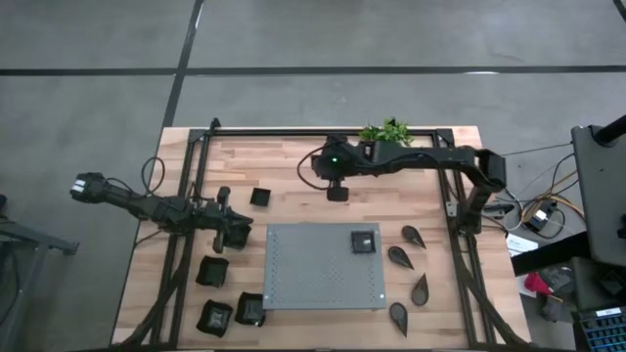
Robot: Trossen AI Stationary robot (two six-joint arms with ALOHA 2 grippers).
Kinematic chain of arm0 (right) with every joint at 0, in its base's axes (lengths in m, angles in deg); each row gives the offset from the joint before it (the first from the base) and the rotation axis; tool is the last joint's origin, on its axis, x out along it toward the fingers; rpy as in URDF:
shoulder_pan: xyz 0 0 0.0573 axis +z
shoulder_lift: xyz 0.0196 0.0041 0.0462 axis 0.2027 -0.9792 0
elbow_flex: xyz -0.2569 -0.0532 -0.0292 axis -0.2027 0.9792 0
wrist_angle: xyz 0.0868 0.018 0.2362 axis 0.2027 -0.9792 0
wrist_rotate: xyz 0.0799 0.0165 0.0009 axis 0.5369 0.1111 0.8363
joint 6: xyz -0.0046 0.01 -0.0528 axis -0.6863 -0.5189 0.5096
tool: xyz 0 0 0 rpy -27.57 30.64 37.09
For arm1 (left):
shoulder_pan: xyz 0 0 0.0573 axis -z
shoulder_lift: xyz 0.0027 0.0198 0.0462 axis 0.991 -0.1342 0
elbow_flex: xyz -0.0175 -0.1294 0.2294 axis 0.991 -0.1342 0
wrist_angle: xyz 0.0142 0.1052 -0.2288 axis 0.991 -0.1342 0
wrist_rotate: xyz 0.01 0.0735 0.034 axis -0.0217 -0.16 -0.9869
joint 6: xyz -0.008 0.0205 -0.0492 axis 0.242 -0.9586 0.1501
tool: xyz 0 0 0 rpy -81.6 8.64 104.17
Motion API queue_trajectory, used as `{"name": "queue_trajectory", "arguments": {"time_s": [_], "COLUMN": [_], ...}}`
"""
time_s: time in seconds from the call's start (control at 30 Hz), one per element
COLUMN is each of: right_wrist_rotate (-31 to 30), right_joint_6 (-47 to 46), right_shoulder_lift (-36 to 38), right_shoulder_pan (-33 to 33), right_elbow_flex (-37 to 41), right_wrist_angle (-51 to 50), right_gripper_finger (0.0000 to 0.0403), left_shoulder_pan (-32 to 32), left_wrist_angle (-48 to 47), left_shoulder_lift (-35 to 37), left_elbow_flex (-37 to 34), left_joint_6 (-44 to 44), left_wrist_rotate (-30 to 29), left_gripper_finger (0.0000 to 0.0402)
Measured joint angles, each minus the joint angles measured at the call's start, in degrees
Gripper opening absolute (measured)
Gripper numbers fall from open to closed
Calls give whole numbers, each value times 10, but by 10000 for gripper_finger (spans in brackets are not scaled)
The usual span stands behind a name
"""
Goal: Pick & Place Mini shaped plates
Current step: Stack the square plate on top of the square plate on the shelf
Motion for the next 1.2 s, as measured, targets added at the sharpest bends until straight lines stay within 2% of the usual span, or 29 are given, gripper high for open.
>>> {"name": "queue_trajectory", "arguments": {"time_s": [0.17, 0.33, 0.5, 0.67, 0.87, 1.2], "right_wrist_rotate": [-2, -4, -88, -121, -123, -149], "right_joint_6": [-62, -110, -158, -231, -266, -364], "right_shoulder_lift": [46, 87, 117, 134, 139, 138], "right_shoulder_pan": [21, 73, 148, 218, 295, 377], "right_elbow_flex": [0, 0, 0, -1, -1, -1], "right_wrist_angle": [-77, -112, -167, -201, -230, -261], "right_gripper_finger": [8, 8, 8, 8, 8, 8], "left_shoulder_pan": [0, 0, 0, 0, 0, 0], "left_wrist_angle": [0, 0, 0, 0, 0, 0], "left_shoulder_lift": [0, 0, 0, 0, 0, 0], "left_elbow_flex": [0, 0, 0, 0, 0, 0], "left_joint_6": [0, 0, 0, 0, 0, 0], "left_wrist_rotate": [0, 0, 0, 0, 0, 0], "left_gripper_finger": [0, 0, 0, 0, 0, 0]}}
